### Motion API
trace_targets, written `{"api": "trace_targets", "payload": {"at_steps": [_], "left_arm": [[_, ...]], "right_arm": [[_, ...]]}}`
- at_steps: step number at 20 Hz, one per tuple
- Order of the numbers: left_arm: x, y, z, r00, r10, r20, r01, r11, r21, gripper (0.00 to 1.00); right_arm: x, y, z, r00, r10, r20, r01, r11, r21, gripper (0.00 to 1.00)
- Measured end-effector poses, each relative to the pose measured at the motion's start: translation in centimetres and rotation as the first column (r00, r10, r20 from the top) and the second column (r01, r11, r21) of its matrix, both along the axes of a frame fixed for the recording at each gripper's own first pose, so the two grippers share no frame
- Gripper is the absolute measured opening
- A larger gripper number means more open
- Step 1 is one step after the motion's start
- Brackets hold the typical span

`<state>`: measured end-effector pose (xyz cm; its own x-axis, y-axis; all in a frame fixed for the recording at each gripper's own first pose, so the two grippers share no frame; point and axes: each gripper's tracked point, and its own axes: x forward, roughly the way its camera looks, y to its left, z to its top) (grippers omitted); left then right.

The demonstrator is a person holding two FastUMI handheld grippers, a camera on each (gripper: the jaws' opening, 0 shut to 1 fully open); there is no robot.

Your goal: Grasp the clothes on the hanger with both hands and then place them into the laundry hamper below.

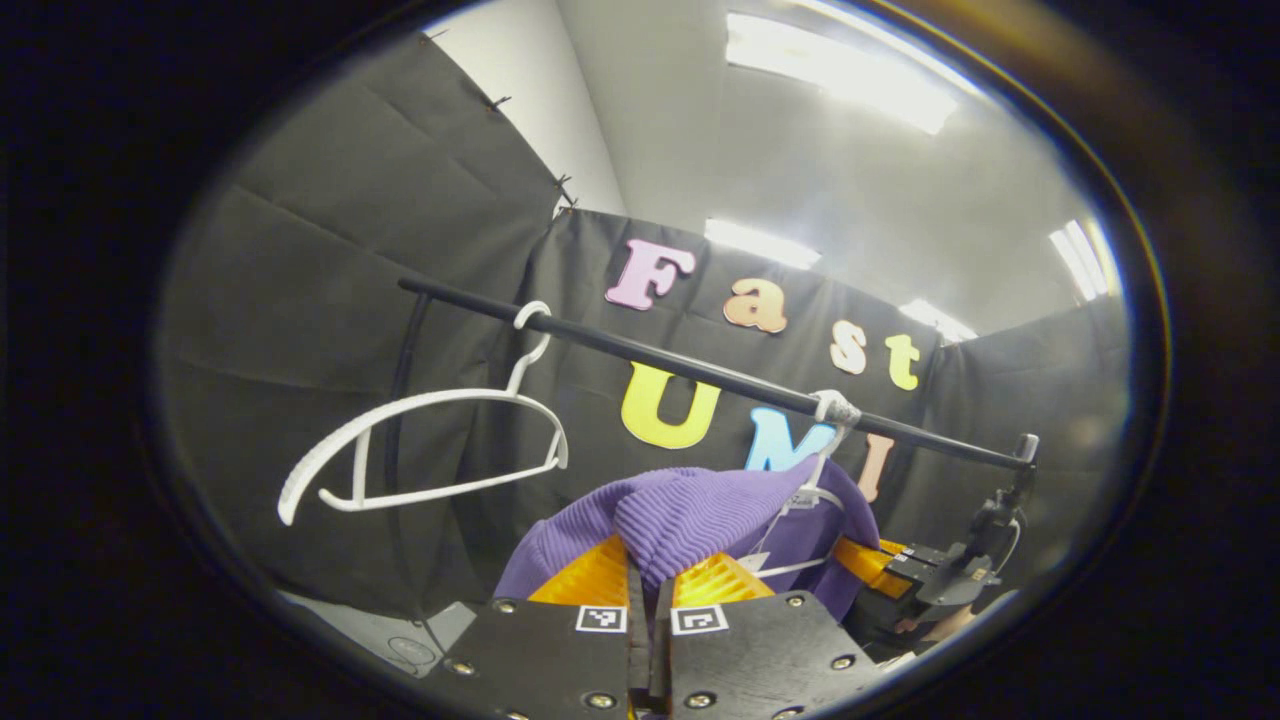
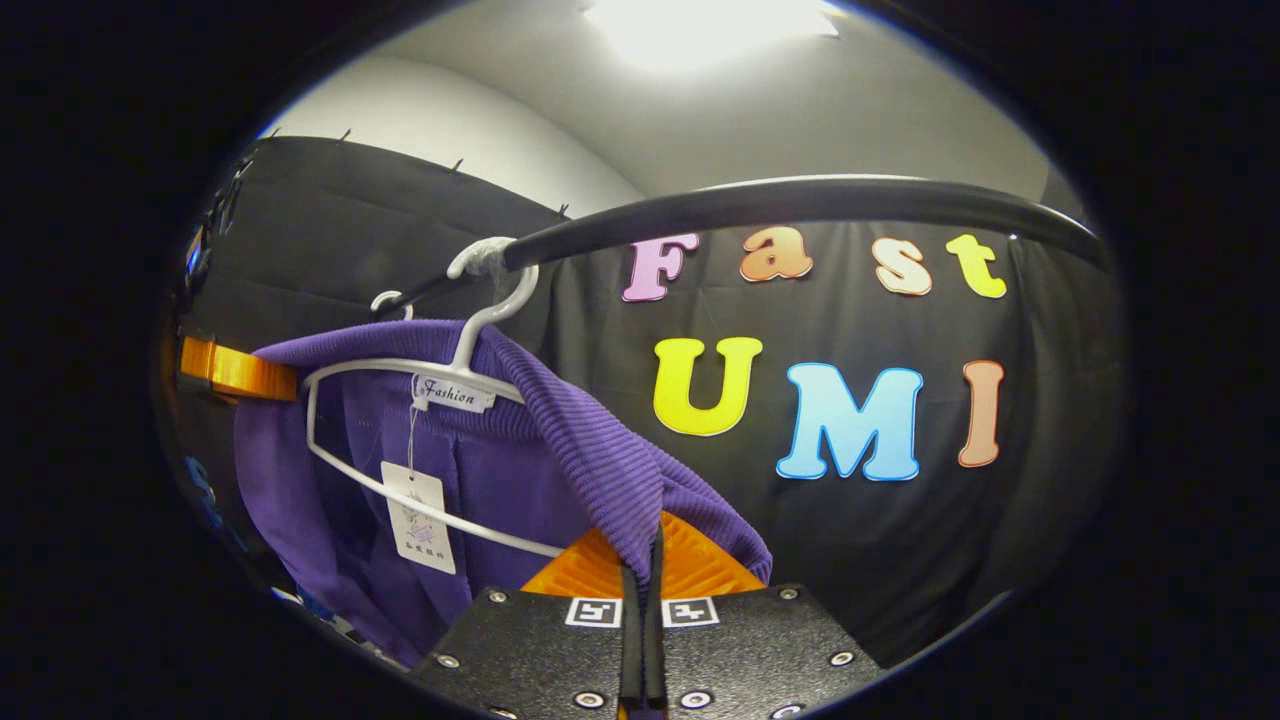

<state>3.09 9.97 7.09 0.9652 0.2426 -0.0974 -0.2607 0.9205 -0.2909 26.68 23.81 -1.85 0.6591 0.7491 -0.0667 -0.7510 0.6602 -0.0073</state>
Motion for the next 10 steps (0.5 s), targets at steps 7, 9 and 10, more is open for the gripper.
{"api": "trace_targets", "payload": {"at_steps": [7, 9, 10], "left_arm": [[-0.2, 0.1, 0.6, 0.998, -0.068, -0.021, 0.068, 0.998, 0.007, 0.01], [-0.5, 0.1, 1.1, 0.996, -0.069, -0.049, 0.072, 0.995, 0.067, 0.01], [-0.6, 0.2, 1.4, 0.996, -0.066, -0.057, 0.071, 0.994, 0.089, 0.01]], "right_arm": [[1.4, -2.0, 2.5, 0.987, 0.051, -0.153, -0.022, 0.982, 0.188, 0.00], [1.4, -1.9, 2.6, 0.998, 0.016, -0.053, -0.009, 0.993, 0.121, 0.00], [1.6, -1.9, 2.7, 1.000, 0.004, 0.000, -0.004, 0.997, 0.080, 0.00]]}}
